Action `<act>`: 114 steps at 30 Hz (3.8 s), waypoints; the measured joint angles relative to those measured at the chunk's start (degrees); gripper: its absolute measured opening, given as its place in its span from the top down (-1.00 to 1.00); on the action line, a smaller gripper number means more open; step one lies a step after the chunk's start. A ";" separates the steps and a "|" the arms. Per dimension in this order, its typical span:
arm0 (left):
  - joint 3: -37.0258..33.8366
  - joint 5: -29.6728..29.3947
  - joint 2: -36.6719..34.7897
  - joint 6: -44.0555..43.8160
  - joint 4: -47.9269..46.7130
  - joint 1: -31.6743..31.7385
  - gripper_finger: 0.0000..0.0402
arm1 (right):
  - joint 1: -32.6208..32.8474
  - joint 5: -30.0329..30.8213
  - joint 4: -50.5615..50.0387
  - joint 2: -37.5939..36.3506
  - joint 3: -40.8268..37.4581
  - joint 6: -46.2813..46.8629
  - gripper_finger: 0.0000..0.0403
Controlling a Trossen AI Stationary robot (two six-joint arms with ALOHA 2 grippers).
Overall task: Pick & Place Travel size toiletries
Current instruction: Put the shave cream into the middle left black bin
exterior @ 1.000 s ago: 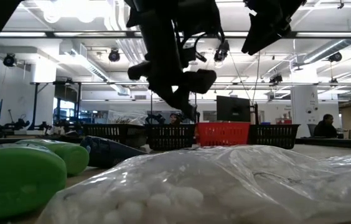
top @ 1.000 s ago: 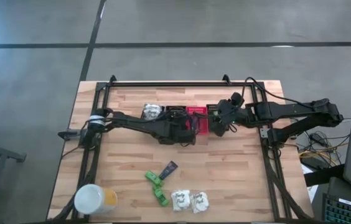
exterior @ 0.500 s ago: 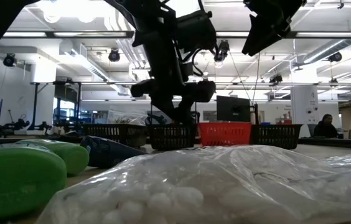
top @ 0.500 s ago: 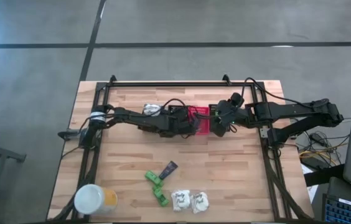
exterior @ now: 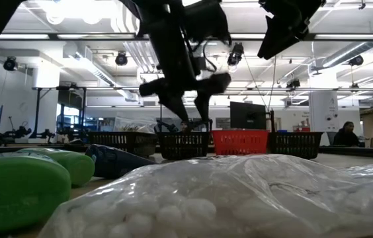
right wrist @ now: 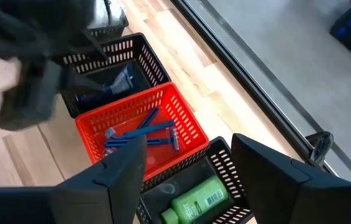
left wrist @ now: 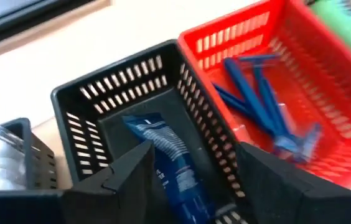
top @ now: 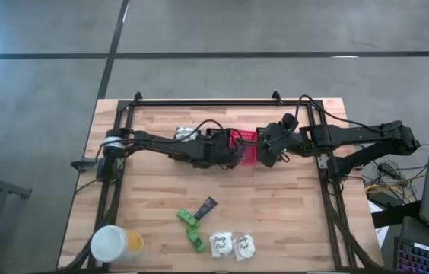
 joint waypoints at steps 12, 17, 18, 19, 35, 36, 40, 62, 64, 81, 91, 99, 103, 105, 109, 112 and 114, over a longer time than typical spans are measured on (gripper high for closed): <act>-6.70 34.36 -12.00 19.92 -6.20 -6.43 -0.14 | 0.00 -0.53 -1.02 0.00 0.00 -0.24 -0.30; -12.22 35.58 -13.23 9.47 -7.06 -13.19 -0.15 | 0.00 -0.53 -1.02 0.00 -0.43 -0.22 -0.30; -12.79 35.60 -13.21 6.79 -6.93 -14.70 -0.17 | 0.02 -0.53 -1.00 0.00 -0.51 -0.22 -0.29; -13.20 35.62 -13.10 4.02 -6.50 -16.23 -0.18 | 0.00 -0.53 -0.98 0.00 -0.61 -0.22 -0.28; -13.25 30.57 -11.50 -24.61 -4.71 -23.22 -0.56 | 0.00 -0.53 1.45 0.13 -0.85 -3.09 -0.21; -12.86 30.57 -10.98 -24.99 -5.22 -23.22 -0.55 | 0.00 -0.53 1.44 0.13 -0.85 -3.21 -0.22; -11.92 31.56 -8.95 -25.01 -5.61 -23.26 -0.54 | 0.00 -0.53 1.58 0.13 -0.85 -3.21 -0.27; -11.12 33.56 -1.84 -17.00 -5.38 -23.42 -0.48 | -0.02 -2.02 1.71 0.13 -1.16 -2.98 -0.18; -11.11 33.20 -1.83 -16.96 -5.49 -23.42 -0.43 | -0.02 -2.02 1.71 0.13 -1.16 -2.75 -0.21; -10.88 29.78 -3.98 -15.85 -4.68 -22.21 0.37 | -0.01 -2.02 1.71 0.13 -1.18 -2.56 -0.16; -10.78 15.44 -13.22 -19.86 -4.75 -13.13 0.37 | -0.01 -2.00 1.64 0.13 -1.50 -2.56 -0.10; -11.28 17.17 -12.12 -12.50 4.05 -0.06 0.37 | 0.00 -2.00 1.60 0.13 -2.76 -0.55 -0.18; -11.43 17.55 -10.87 -11.20 4.71 3.76 0.37 | 0.10 -2.00 1.60 0.13 -3.77 0.47 -0.23; -11.45 17.58 -10.77 -10.96 5.03 4.96 0.37 | 0.51 -1.89 1.71 0.08 -3.88 0.48 -0.25; -11.58 18.31 -10.43 -10.12 4.97 6.13 0.37 | 1.22 -1.56 2.33 -0.41 -3.76 0.48 -0.28; -11.61 17.51 -10.43 -9.90 4.99 6.48 0.27 | 1.22 -1.46 2.74 -0.83 -3.72 0.50 -0.28; -11.62 16.00 -10.43 -9.85 4.97 6.57 0.11 | 1.22 -1.36 2.81 -1.01 -3.70 0.50 -0.26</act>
